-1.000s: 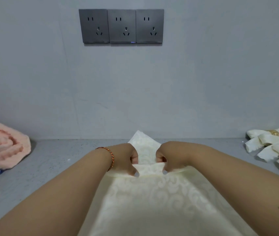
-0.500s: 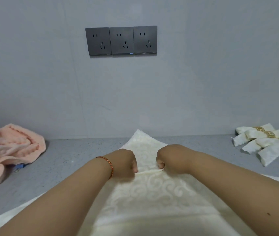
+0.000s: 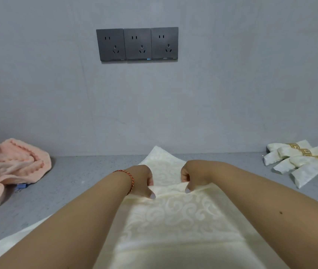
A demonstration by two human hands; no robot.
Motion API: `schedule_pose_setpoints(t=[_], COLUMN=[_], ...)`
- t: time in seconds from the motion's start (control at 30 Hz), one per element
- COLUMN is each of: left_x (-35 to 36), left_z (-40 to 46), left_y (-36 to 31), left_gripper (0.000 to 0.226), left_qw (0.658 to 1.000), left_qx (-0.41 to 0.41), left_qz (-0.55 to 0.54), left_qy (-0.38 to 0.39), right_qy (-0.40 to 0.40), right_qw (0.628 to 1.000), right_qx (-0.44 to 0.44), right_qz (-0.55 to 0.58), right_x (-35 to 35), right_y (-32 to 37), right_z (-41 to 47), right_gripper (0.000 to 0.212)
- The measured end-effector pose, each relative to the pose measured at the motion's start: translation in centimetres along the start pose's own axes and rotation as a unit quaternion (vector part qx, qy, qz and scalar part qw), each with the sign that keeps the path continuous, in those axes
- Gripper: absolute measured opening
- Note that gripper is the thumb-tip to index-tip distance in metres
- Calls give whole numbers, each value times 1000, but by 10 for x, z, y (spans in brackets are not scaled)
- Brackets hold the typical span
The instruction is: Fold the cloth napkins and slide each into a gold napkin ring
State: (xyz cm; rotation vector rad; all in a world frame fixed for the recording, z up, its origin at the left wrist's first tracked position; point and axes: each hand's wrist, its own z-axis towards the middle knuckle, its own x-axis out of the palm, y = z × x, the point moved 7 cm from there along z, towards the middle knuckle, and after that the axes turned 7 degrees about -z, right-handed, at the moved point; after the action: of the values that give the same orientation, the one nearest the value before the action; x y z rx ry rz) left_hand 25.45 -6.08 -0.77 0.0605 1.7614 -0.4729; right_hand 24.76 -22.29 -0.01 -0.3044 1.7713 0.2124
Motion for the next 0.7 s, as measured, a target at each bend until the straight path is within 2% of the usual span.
schedule_pose_setpoints(t=[0.1,0.2,0.37,0.47,0.57,0.67,0.7], left_x=[0,-4,1,7,6,3,3], left_z=[-9,-25,-43,-49,-47,-40,-38], left_y=[-7,-19,-25,-24,-15,-11,-10], left_gripper=[20,14,26,29,17,36,35], left_qw=[999,995,990,993,998,999,999], left_qx=[18,39,60,63,17,-9,-8], left_qz=[3,31,75,69,37,-18,-25], left_qy=[-39,-88,-101,-67,-41,-34,-31], right_qy=[-59,-111,-119,-83,-61,-52,-48], right_qw=[998,988,979,983,991,998,999], right_qx=[-2,-4,-34,-43,-18,-1,-6], right_qz=[-35,-105,-163,-156,-115,-32,-9], right_x=[-4,-4,2,7,7,1,1], right_y=[8,16,27,28,18,11,10], right_z=[-11,-26,-36,-41,-39,-38,-37], right_gripper=[13,33,28,20,6,24,21])
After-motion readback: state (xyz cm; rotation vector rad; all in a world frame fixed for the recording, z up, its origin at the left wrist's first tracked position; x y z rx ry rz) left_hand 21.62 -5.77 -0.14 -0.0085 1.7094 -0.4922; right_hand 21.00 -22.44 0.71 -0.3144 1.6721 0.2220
